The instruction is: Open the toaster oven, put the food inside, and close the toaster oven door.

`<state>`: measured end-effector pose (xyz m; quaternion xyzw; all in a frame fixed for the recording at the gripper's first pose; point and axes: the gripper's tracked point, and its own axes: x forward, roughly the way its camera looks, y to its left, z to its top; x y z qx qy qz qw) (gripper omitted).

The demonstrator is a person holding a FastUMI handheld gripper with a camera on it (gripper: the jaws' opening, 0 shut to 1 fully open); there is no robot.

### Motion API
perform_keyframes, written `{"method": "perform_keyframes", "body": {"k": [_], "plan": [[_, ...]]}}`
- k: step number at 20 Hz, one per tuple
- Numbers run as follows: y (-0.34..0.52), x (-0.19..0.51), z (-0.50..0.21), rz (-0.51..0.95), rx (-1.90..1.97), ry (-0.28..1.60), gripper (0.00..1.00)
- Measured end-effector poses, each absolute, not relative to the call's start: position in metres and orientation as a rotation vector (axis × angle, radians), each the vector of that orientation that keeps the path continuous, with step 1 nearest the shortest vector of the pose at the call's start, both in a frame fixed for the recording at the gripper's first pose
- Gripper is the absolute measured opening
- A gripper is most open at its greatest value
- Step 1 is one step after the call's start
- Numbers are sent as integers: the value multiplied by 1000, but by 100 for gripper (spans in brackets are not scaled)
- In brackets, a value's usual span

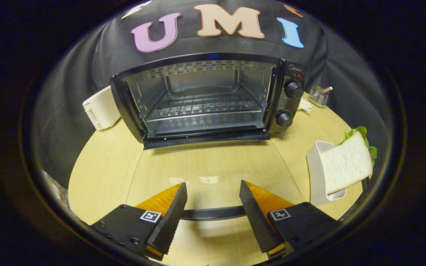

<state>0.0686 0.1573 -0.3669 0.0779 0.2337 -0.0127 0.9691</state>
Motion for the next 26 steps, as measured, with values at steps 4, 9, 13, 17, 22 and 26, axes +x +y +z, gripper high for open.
{"method": "perform_keyframes", "body": {"k": [4, 9, 13, 17, 22, 26], "plan": [[157, 68, -363, 33, 119, 451, 90], [148, 52, -350, 83, 85, 498, 90], [115, 42, -307, 61, 176, 385, 92], [48, 25, -278, -44, 210, 322, 96], [-39, 3, -260, -162, 214, 267, 96], [-96, -3, -257, -227, 262, 236, 96]]}}
